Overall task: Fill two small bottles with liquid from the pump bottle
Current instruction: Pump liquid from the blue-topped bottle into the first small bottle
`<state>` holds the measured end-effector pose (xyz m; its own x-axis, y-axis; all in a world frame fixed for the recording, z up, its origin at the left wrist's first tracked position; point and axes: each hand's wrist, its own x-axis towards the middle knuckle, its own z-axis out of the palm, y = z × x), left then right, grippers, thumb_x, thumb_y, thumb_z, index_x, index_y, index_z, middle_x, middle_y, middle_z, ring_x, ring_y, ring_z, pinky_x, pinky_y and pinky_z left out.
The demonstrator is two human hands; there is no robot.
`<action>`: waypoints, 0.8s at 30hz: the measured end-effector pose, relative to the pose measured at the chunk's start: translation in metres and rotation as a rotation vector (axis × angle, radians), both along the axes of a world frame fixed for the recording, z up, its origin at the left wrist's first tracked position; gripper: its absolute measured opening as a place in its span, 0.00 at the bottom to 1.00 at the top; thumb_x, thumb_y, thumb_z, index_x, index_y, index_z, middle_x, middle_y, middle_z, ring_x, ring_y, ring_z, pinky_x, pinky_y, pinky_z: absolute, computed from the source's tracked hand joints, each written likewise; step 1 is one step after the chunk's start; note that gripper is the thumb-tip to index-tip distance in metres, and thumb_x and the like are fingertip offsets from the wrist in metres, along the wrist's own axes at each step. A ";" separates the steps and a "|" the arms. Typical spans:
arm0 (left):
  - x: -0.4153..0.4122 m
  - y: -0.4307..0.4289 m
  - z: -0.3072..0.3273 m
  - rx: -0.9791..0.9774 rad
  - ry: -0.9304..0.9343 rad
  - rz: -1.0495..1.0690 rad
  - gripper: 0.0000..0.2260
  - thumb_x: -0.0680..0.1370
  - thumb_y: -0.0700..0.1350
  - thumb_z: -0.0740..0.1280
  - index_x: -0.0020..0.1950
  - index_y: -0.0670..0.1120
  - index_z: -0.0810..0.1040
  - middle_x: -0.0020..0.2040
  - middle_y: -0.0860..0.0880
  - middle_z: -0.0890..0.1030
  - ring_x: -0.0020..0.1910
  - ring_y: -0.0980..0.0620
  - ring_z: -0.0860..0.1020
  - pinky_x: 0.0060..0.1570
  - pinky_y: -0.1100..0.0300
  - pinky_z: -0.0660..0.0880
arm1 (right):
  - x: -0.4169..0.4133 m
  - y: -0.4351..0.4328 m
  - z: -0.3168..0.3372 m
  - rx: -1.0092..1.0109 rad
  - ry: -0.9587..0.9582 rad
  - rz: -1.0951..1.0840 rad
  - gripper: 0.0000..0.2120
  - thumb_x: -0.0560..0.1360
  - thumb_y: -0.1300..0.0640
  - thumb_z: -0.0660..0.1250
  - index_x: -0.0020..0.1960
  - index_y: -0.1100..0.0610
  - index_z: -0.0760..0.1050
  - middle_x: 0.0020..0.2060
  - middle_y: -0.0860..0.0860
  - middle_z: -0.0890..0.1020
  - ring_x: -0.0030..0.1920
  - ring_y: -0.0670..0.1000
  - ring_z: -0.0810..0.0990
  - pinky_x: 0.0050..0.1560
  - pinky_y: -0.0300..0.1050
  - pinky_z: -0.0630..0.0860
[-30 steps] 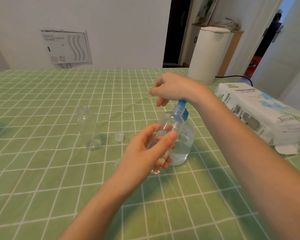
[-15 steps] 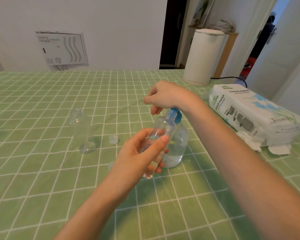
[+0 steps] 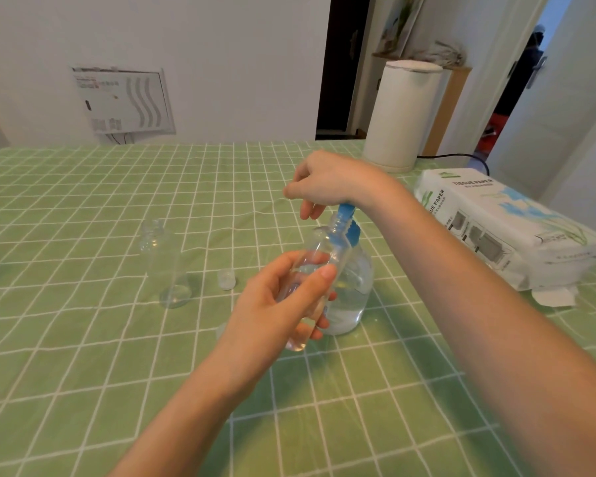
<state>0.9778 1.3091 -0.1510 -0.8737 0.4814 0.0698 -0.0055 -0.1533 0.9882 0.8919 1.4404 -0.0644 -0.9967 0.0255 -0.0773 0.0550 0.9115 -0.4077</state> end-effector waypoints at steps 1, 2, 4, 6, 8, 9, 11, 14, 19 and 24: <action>0.000 0.000 0.000 0.000 0.000 -0.002 0.19 0.65 0.55 0.68 0.53 0.49 0.79 0.35 0.50 0.81 0.28 0.55 0.77 0.27 0.64 0.75 | 0.000 0.000 -0.001 0.003 -0.002 -0.003 0.16 0.78 0.54 0.60 0.59 0.62 0.76 0.41 0.52 0.86 0.51 0.54 0.84 0.56 0.48 0.78; 0.000 0.000 0.000 0.002 -0.001 -0.004 0.20 0.65 0.55 0.68 0.53 0.49 0.79 0.34 0.50 0.81 0.28 0.55 0.77 0.27 0.64 0.75 | 0.000 0.000 -0.001 0.003 -0.001 -0.008 0.16 0.78 0.54 0.60 0.60 0.62 0.76 0.41 0.51 0.86 0.50 0.54 0.84 0.55 0.48 0.78; 0.000 0.001 0.000 0.006 -0.007 -0.008 0.20 0.64 0.55 0.68 0.53 0.49 0.79 0.34 0.50 0.81 0.28 0.55 0.77 0.28 0.65 0.74 | 0.001 0.001 -0.002 -0.005 0.002 -0.019 0.16 0.77 0.54 0.60 0.59 0.62 0.77 0.40 0.51 0.86 0.50 0.54 0.84 0.53 0.46 0.77; 0.000 0.000 -0.001 0.007 -0.012 -0.003 0.20 0.64 0.56 0.68 0.53 0.49 0.79 0.34 0.50 0.81 0.27 0.55 0.77 0.27 0.66 0.73 | 0.001 0.001 -0.005 -0.006 0.000 -0.024 0.15 0.77 0.53 0.61 0.58 0.61 0.77 0.40 0.51 0.86 0.50 0.54 0.84 0.52 0.45 0.77; 0.001 0.000 -0.002 0.007 -0.017 -0.002 0.18 0.65 0.55 0.68 0.52 0.49 0.79 0.34 0.50 0.81 0.27 0.55 0.77 0.25 0.66 0.72 | 0.002 0.001 -0.010 -0.014 -0.027 -0.024 0.15 0.77 0.52 0.61 0.58 0.60 0.76 0.41 0.51 0.85 0.50 0.54 0.84 0.53 0.47 0.77; 0.001 0.001 -0.002 0.008 -0.021 -0.001 0.18 0.65 0.54 0.68 0.51 0.49 0.79 0.34 0.49 0.81 0.27 0.55 0.76 0.25 0.66 0.72 | 0.002 0.001 -0.011 -0.023 -0.042 -0.025 0.15 0.77 0.52 0.61 0.58 0.60 0.76 0.41 0.51 0.85 0.50 0.54 0.84 0.54 0.47 0.77; 0.001 0.001 -0.003 0.008 -0.033 0.007 0.17 0.65 0.54 0.68 0.51 0.49 0.80 0.34 0.49 0.81 0.27 0.54 0.76 0.25 0.66 0.72 | 0.002 0.001 -0.013 -0.030 -0.054 -0.026 0.15 0.78 0.52 0.61 0.58 0.61 0.76 0.41 0.51 0.85 0.50 0.55 0.84 0.56 0.48 0.77; 0.002 0.001 -0.003 0.003 -0.043 0.008 0.17 0.65 0.53 0.68 0.51 0.49 0.79 0.34 0.50 0.81 0.26 0.55 0.76 0.24 0.67 0.71 | 0.002 0.001 -0.013 -0.037 -0.046 -0.025 0.15 0.78 0.53 0.61 0.58 0.61 0.76 0.42 0.52 0.85 0.50 0.55 0.84 0.57 0.49 0.77; 0.002 0.002 -0.001 -0.012 -0.014 0.003 0.18 0.65 0.55 0.68 0.52 0.50 0.79 0.35 0.50 0.81 0.27 0.55 0.77 0.26 0.67 0.72 | 0.004 0.002 -0.008 -0.097 0.022 -0.032 0.16 0.78 0.55 0.61 0.59 0.64 0.77 0.41 0.54 0.86 0.50 0.55 0.84 0.57 0.50 0.78; 0.001 0.000 0.001 -0.005 0.015 0.011 0.19 0.65 0.55 0.68 0.53 0.49 0.79 0.35 0.51 0.81 0.28 0.55 0.77 0.28 0.65 0.74 | 0.004 0.003 0.003 -0.083 0.104 -0.029 0.13 0.77 0.55 0.61 0.55 0.60 0.78 0.40 0.52 0.86 0.45 0.51 0.85 0.51 0.45 0.79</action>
